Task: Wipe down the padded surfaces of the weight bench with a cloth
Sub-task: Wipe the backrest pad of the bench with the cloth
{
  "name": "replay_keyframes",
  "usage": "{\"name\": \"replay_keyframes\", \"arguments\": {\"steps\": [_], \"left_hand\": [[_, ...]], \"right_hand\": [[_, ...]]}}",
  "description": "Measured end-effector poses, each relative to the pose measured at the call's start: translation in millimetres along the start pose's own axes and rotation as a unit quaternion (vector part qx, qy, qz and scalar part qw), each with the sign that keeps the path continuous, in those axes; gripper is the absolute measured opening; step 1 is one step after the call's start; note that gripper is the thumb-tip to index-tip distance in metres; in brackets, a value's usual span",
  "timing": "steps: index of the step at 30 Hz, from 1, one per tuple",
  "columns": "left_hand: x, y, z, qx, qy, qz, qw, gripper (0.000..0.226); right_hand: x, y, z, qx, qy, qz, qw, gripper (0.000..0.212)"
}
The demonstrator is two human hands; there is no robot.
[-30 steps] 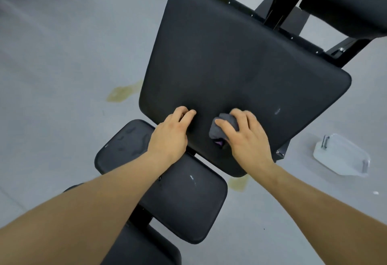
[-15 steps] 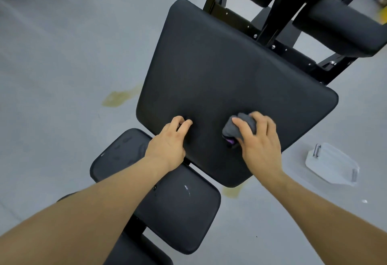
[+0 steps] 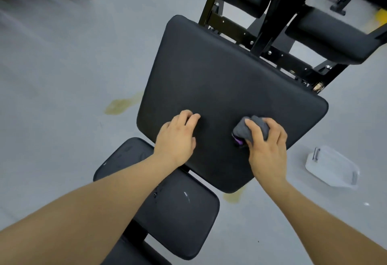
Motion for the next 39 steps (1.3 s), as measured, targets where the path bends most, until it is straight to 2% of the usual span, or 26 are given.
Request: {"name": "replay_keyframes", "arguments": {"steps": [3,7,9,13,16,19,22,25,28,32,35,37,39], "left_hand": [[-24.4,9.2,-12.7,-0.007,-0.027,-0.037,0.999,0.062],[-46.1,13.4,-22.5,0.002,-0.018,-0.043,0.999,0.062],[-47.6,12.6,-24.5,-0.006,-0.013,-0.038,0.999,0.063],[-45.2,10.5,-22.8,-0.028,-0.024,-0.013,0.999,0.068],[-46.0,12.1,-21.6,-0.027,-0.022,0.013,0.999,0.071],[-47.2,14.3,-22.9,-0.018,-0.019,0.038,0.999,0.074],[-48.5,16.4,-22.2,-0.011,-0.024,0.051,0.998,0.078],[-48.5,17.5,-19.9,-0.018,-0.027,0.057,0.998,0.081],[-47.7,17.7,-19.3,-0.023,-0.025,0.065,0.997,0.081],[-50.4,22.3,-22.3,-0.021,-0.023,0.077,0.997,0.081],[-52.1,23.6,-21.3,-0.022,-0.018,0.087,0.996,0.081],[-52.3,22.2,-20.9,-0.025,-0.019,0.089,0.996,0.083],[-52.0,20.3,-20.7,-0.032,-0.014,0.084,0.996,0.084]], "right_hand": [[-35.4,3.4,5.5,0.008,-0.003,0.007,1.000,0.051],[-121.6,10.4,15.1,0.006,-0.023,0.016,1.000,0.044],[-122.5,9.5,13.1,0.004,-0.019,0.016,1.000,0.045],[-56.6,10.9,-14.9,0.000,-0.036,-0.011,0.999,0.044],[-31.6,13.8,-28.7,0.009,-0.036,-0.002,0.999,0.046],[-61.8,14.4,-15.6,0.002,-0.084,-0.003,0.996,0.044],[-132.1,11.8,11.0,-0.034,-0.130,0.000,0.991,0.044],[-177.4,9.0,29.6,-0.022,-0.068,0.016,0.997,0.044],[-150.7,10.7,13.6,-0.020,-0.023,0.022,0.999,0.044],[-87.1,24.8,-34.6,-0.011,-0.082,0.015,0.996,0.045],[-95.4,25.5,-29.8,0.000,-0.110,0.023,0.994,0.045],[-118.9,19.2,-7.3,0.000,-0.091,0.027,0.995,0.044],[-141.3,12.3,15.1,-0.001,-0.031,0.038,0.999,0.046]]}}
Point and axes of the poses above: each hand's wrist, its own x-axis away from the middle knuckle, its own y-axis out of the back of the hand, z = x × y, the point moved 3 cm from there along -x, towards the middle knuckle, and after that the axes turned 4 degrees about z, right-handed, at the moved point
